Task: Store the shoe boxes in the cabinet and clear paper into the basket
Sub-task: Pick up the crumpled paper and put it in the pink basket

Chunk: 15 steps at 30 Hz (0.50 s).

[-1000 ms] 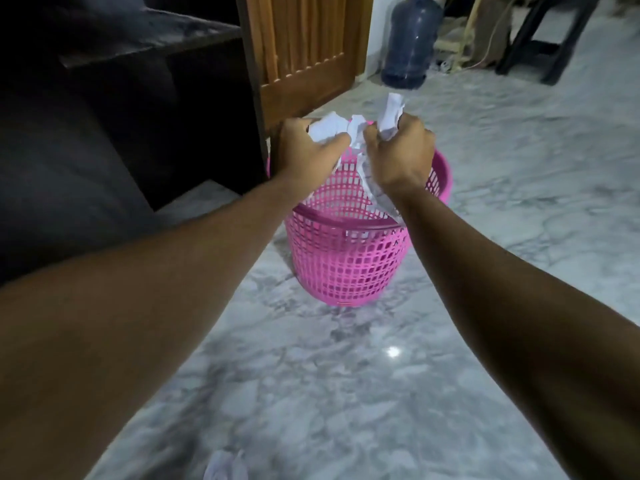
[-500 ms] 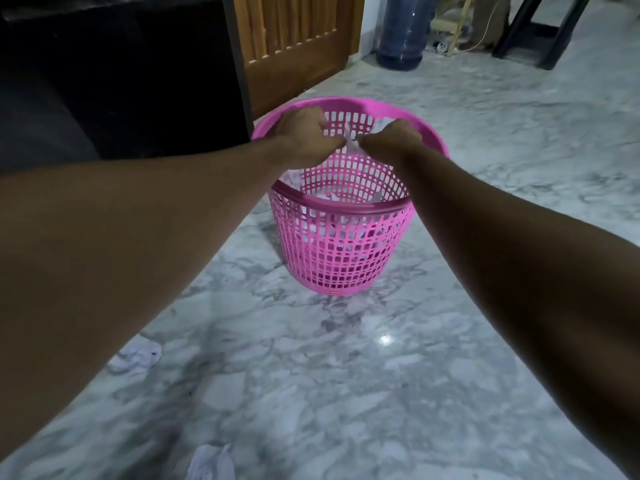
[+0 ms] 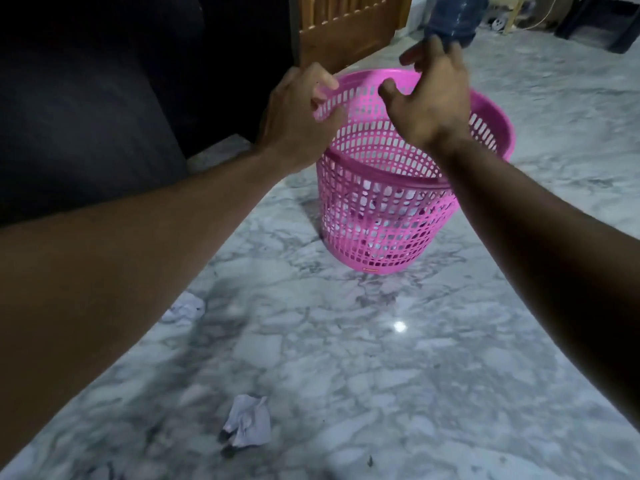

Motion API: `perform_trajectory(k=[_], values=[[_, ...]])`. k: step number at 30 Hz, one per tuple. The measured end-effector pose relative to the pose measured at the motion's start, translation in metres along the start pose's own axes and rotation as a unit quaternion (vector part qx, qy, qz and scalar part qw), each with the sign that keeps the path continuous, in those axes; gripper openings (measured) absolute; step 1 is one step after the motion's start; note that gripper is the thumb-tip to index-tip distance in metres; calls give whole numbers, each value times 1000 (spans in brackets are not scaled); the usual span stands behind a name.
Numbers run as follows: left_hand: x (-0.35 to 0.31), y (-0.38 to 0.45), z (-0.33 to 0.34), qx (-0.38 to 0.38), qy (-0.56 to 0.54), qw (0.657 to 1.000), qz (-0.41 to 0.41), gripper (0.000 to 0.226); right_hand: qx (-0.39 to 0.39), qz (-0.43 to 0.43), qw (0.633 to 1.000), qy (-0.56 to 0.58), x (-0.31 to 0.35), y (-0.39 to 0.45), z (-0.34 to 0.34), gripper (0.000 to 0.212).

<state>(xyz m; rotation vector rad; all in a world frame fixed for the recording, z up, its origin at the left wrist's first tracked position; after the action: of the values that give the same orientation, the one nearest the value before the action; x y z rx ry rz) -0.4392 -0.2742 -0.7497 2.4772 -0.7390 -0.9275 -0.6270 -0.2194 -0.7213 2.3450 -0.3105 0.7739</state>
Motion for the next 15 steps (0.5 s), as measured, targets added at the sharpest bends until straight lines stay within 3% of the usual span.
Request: perform_trajectory(k=[4, 7, 11, 15], values=[[53, -70, -24, -30, -31, 998, -43, 24, 14, -207, 977, 54, 63, -81, 20, 42], [101, -138, -30, 2, -13, 996, -83, 24, 62, -297, 946, 114, 99, -159, 51, 36], [166, -228, -31, 61, 57, 985, -148, 30, 285, -309, 895, 145, 96, -272, 124, 53], [228, -293, -26, 129, 173, 949, -232, 52, 526, -300, 794, 58, 55, -389, 190, 85]])
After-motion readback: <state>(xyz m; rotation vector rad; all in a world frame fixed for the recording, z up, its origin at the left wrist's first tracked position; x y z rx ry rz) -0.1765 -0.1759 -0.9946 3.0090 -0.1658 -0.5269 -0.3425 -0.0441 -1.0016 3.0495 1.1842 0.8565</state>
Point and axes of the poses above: each hand's wrist, its own y-axis towards the middle knuckle, its own z-axis out of the palm, x = y × z, the point moved 7 cm from there along y, towards the middle knuckle, and after that the axes turned 9 degrees about y, right-handed, at the moved point
